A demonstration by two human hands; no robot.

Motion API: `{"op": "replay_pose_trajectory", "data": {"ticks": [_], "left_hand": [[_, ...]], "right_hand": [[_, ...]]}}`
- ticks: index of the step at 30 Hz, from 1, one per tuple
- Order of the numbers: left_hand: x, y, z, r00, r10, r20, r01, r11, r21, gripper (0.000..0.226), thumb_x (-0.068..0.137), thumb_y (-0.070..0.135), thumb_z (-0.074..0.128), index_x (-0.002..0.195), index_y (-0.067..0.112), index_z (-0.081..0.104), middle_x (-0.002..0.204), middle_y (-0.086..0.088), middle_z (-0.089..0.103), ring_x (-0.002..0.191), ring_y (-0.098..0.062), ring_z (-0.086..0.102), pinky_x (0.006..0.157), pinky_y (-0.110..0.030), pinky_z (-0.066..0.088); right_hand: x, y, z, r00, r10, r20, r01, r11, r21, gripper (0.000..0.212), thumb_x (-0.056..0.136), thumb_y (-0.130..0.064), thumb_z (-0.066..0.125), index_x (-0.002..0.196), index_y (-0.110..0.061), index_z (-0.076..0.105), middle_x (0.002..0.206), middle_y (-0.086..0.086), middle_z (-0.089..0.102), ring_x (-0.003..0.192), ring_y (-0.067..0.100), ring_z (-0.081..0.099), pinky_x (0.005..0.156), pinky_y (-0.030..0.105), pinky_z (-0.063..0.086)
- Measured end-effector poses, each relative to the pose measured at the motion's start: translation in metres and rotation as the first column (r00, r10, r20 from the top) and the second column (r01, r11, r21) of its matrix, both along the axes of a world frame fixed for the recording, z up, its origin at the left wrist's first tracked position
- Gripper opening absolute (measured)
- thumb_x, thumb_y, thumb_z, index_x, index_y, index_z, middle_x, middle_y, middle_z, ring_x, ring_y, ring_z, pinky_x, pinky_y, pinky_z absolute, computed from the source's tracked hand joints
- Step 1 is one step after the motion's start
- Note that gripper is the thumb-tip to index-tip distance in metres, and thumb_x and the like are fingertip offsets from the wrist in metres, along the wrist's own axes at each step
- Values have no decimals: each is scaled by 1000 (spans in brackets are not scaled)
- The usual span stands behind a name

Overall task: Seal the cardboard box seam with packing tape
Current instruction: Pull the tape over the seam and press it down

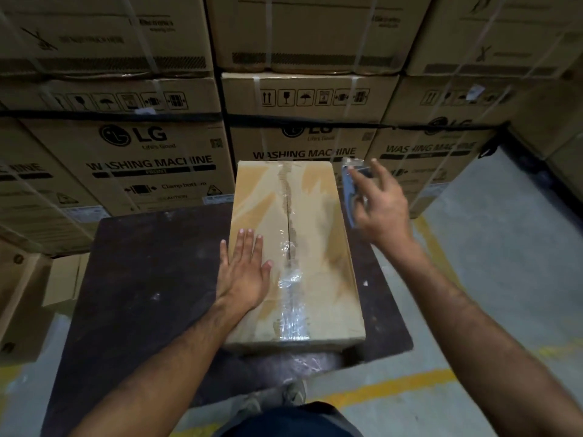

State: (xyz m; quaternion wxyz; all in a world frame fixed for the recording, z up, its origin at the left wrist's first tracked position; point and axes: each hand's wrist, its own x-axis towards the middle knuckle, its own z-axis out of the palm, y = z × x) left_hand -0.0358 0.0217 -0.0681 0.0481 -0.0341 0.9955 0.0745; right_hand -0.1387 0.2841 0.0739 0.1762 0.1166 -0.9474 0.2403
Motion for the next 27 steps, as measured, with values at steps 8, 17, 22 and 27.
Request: {"op": "replay_pose_trajectory", "data": {"ticks": [8,17,22,27], "left_hand": [[0,0,-2,1000,7,-7,-8,1000,-24,70,107,49,11,168,15,2,179,-9,-3,165,-26,-11,133,-60,-5],[1,1,-4,1000,15,-24,-15,999,-29,69,109,48,16,168,15,4,179,-9,0,166,-26,-6,133,-57,-3],[1,2,-5,999,28,-37,-29,999,-32,68,110,47,19,168,15,6,179,-8,1,166,-25,-6,134,-57,-2],[0,3,-6,999,29,-36,-31,999,-42,68,110,46,20,168,16,5,179,-8,1,166,-24,-6,134,-56,-1]], "right_hand": [[-7,77,-71,969,-73,237,53,995,90,54,91,-7,68,142,-24,67,158,24,49,131,49,58,105,56,54],[9,97,-186,837,56,545,-165,974,153,61,92,-13,66,150,-31,58,164,20,43,142,44,51,115,54,47],[29,104,-243,811,17,585,-220,935,277,71,92,-22,64,159,-36,43,171,13,33,155,45,32,120,63,35],[34,103,-254,821,-62,568,-201,899,389,66,103,-50,47,164,-41,25,178,8,15,161,46,11,128,63,10]]}}
